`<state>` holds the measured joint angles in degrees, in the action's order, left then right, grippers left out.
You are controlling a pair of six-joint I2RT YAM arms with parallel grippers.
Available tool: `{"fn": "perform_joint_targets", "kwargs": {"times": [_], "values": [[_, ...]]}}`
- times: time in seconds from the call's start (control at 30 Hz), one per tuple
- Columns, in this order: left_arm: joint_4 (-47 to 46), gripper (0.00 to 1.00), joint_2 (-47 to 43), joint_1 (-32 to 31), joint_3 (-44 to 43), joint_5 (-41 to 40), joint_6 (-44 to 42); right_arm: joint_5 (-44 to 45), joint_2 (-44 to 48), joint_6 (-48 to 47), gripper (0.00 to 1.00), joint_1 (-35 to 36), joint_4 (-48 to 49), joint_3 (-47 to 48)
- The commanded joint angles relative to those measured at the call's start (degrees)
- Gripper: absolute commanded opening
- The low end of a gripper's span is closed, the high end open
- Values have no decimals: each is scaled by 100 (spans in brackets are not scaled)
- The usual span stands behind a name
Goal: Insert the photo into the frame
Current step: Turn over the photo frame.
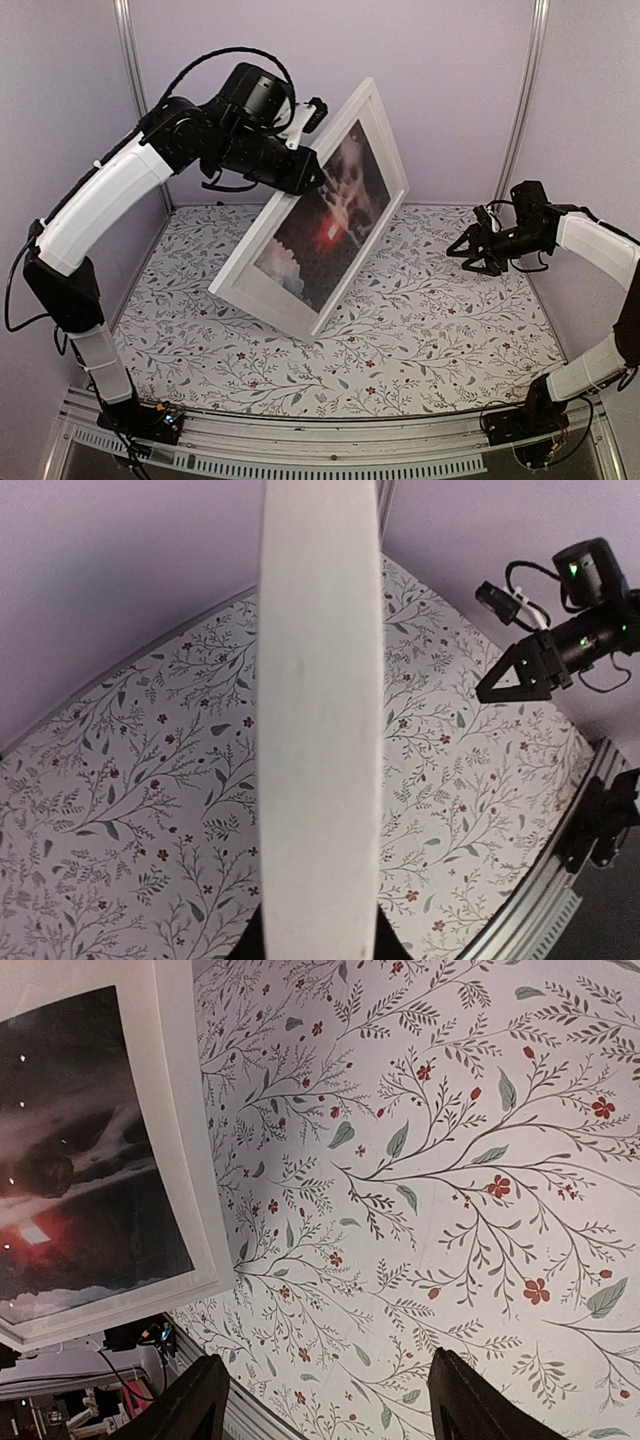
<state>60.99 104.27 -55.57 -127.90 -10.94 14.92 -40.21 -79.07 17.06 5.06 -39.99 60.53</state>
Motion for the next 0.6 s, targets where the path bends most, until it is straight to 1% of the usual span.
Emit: {"fn": "perform_joint_targets", "kwargs": {"times": [0.0,0.1,0.17,0.3,0.4,0.57], "values": [[-1719,0,-925,912,598,1797,968,-70,-65,21,72,-40,169,13],[-2233,0,-1218,1457,1285,2518,1417,-112,-60,47,73,-35,248,-58],[-2722,0,-1484,1773,1910,2971,1787,-125,-64,62,72,-34,298,-114],[-4122,0,-1878,2309,3353,3921,2622,-184,-74,86,72,-37,395,-224],[-4859,0,-2057,2620,4054,4309,3174,-206,-65,94,73,-36,440,-281],[-5755,0,-2232,2845,4979,4537,3910,-264,-82,95,73,-40,515,-359]]}}
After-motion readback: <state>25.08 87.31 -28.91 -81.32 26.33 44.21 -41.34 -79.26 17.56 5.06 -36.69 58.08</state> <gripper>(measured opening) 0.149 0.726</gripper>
